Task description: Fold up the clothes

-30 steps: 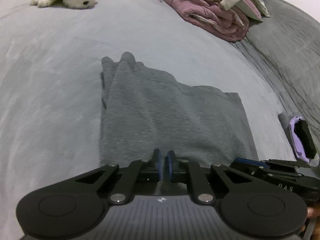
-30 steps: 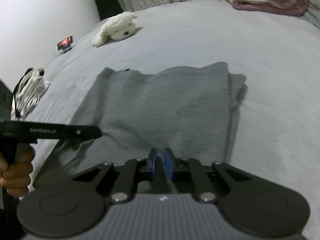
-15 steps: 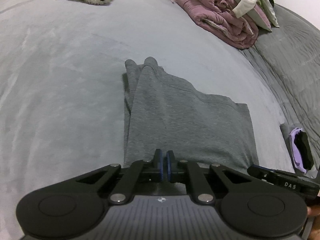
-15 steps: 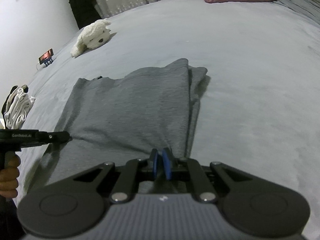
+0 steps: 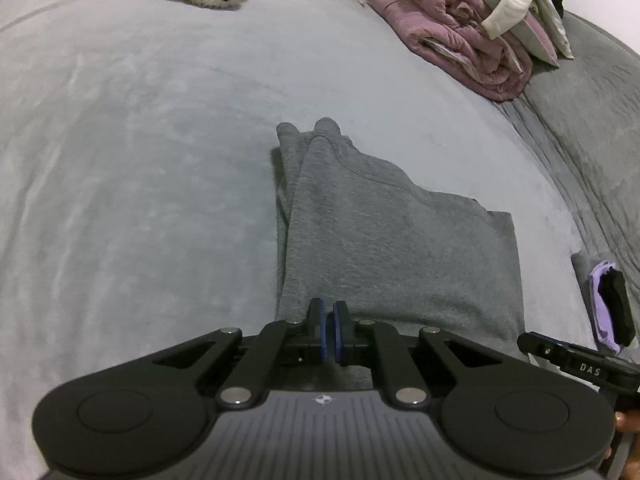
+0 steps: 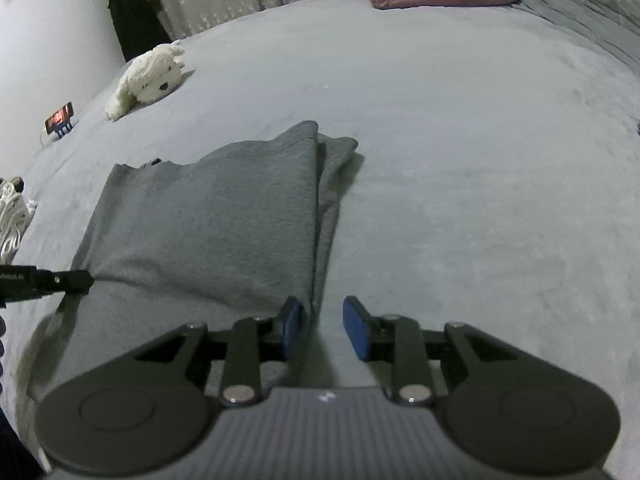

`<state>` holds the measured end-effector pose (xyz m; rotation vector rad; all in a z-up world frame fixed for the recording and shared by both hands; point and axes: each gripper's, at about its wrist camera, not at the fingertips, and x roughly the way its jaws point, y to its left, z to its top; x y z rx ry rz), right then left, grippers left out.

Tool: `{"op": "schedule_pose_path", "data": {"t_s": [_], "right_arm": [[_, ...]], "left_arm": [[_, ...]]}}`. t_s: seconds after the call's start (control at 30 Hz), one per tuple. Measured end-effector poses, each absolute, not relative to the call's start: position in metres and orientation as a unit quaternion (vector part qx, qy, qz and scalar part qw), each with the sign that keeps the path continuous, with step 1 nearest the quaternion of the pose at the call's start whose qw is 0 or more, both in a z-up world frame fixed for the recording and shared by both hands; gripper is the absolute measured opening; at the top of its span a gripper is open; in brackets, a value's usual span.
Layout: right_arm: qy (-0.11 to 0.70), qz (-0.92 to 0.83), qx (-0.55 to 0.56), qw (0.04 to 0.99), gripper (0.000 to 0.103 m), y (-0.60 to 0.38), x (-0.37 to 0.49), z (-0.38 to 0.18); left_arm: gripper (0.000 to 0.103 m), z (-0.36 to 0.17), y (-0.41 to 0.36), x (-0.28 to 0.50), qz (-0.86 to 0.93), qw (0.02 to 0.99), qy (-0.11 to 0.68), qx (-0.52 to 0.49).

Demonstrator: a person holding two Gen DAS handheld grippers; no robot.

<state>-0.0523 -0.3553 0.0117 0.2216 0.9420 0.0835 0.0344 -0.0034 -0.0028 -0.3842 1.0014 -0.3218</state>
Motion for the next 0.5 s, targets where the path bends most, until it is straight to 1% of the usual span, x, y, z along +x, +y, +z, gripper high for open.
{"op": "schedule_pose_path", "data": {"t_s": [0.5], "right_arm": [[0.450, 0.033, 0.084, 0.888, 0.027, -0.3498, -0.0571, 0.0133]], "left_arm": [[0.009, 0.0004, 0.0069, 0.0318, -0.126, 0.855, 0.468, -0.184]]}}
